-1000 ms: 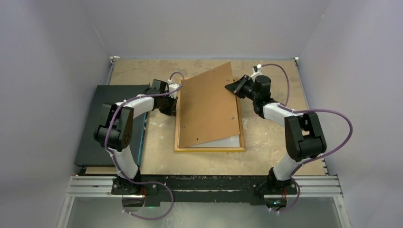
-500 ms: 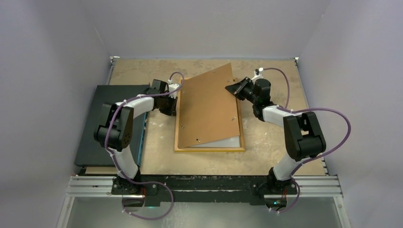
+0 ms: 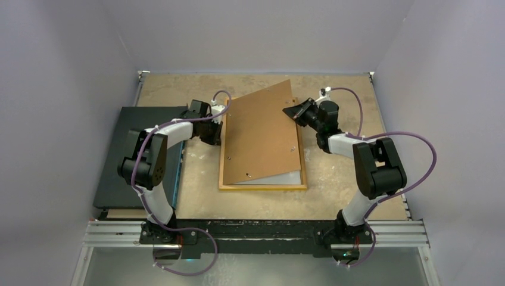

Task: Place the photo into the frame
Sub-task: Place the photo frame item in the photo frame.

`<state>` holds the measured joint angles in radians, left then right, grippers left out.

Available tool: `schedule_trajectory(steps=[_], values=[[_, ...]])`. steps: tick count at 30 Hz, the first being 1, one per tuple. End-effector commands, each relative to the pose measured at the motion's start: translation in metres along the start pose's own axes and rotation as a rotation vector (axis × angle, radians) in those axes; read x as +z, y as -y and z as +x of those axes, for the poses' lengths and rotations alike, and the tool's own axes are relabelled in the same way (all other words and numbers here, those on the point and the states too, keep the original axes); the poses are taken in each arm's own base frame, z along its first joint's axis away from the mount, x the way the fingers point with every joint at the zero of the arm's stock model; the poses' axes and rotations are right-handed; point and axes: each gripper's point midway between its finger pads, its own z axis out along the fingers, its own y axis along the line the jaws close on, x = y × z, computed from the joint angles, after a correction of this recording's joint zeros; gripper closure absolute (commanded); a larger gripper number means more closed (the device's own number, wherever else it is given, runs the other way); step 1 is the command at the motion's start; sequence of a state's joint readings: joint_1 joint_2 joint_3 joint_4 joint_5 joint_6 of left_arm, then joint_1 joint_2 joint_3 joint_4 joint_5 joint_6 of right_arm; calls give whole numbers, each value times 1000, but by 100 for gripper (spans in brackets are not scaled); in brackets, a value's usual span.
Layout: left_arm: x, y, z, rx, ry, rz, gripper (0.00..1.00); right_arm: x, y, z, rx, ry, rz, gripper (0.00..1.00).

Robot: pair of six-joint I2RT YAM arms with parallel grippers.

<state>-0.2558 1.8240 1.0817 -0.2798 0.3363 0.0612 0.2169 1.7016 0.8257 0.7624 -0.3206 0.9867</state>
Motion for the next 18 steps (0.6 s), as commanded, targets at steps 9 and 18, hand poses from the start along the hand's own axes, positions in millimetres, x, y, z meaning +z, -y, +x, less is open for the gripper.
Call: schedule_trajectory(steps=[9,18], values=[[4,12,3,12,-4,59,91,4,-6,-9,-131,67,-25,100],[3,12,1,14,2,61,91,7,1,-4,-192,40,37,98]])
